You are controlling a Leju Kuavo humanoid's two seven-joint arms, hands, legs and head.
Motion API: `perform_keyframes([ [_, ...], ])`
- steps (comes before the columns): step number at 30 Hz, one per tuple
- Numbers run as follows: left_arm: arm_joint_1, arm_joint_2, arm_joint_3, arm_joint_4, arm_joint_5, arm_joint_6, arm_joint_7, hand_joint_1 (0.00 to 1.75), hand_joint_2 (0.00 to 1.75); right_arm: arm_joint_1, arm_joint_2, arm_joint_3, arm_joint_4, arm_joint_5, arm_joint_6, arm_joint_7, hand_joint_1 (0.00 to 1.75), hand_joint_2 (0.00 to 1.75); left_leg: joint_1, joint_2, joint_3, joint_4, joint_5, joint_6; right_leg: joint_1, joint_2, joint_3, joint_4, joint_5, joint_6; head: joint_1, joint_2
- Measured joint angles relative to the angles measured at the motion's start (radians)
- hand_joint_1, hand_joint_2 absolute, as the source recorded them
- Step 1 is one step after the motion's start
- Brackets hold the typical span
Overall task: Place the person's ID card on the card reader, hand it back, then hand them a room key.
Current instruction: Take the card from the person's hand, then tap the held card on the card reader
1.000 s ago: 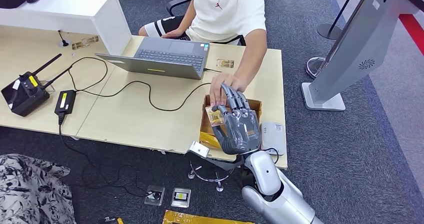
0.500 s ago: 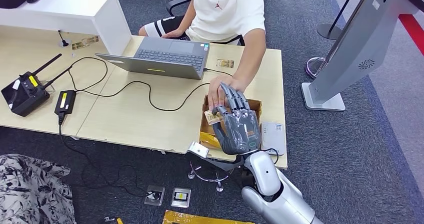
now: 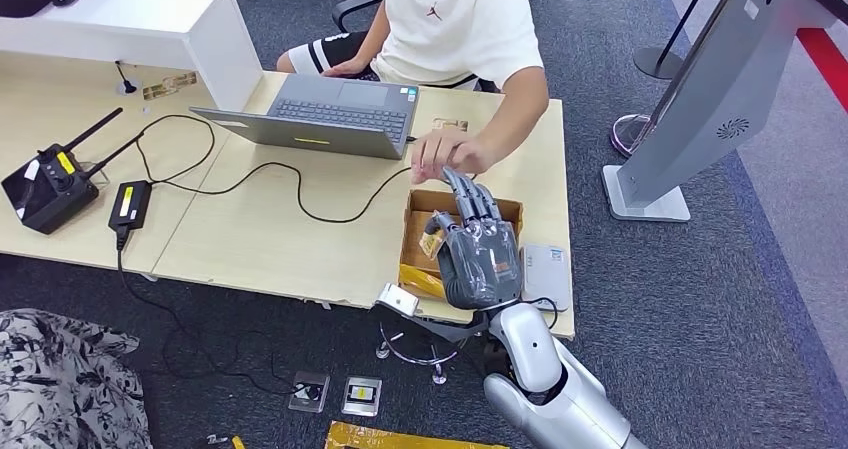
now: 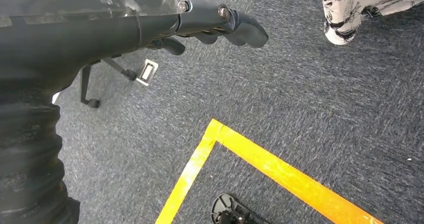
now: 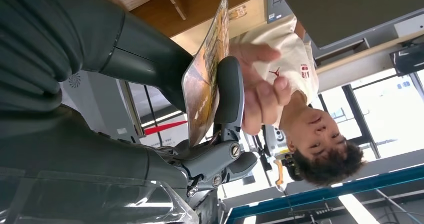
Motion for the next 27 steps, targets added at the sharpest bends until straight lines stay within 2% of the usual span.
perform_keyframes([
  [12,0.0,0.0,0.032,0.0,-0.039,0.0,0.0,0.0,1.75,0.003,-0.002,-0.003,0.002,-0.012,-0.019,0.02,1.75,1.75,0.0,0.0,0.0,0.0,0.0,0.0,0.0,0.0,0.0,0.0,0.0,0.0,0.0,0.0],
  [20,0.0,0.0,0.077,0.0,-0.084,0.0,0.001,0.0,1.75,0.029,-0.017,-0.046,0.022,-0.06,-0.084,0.057,1.75,1.75,0.0,0.0,0.0,0.0,0.0,0.0,0.0,0.0,0.0,0.0,0.0,0.0,0.0,0.0],
  [27,0.0,0.0,0.133,0.0,-0.169,0.0,0.009,0.0,1.75,0.057,-0.037,-0.103,0.063,-0.151,-0.172,0.057,1.75,1.75,0.0,0.001,0.0,0.0,0.0,0.0,0.0,0.0,0.0,0.0,0.0,0.0,0.0,0.0],
])
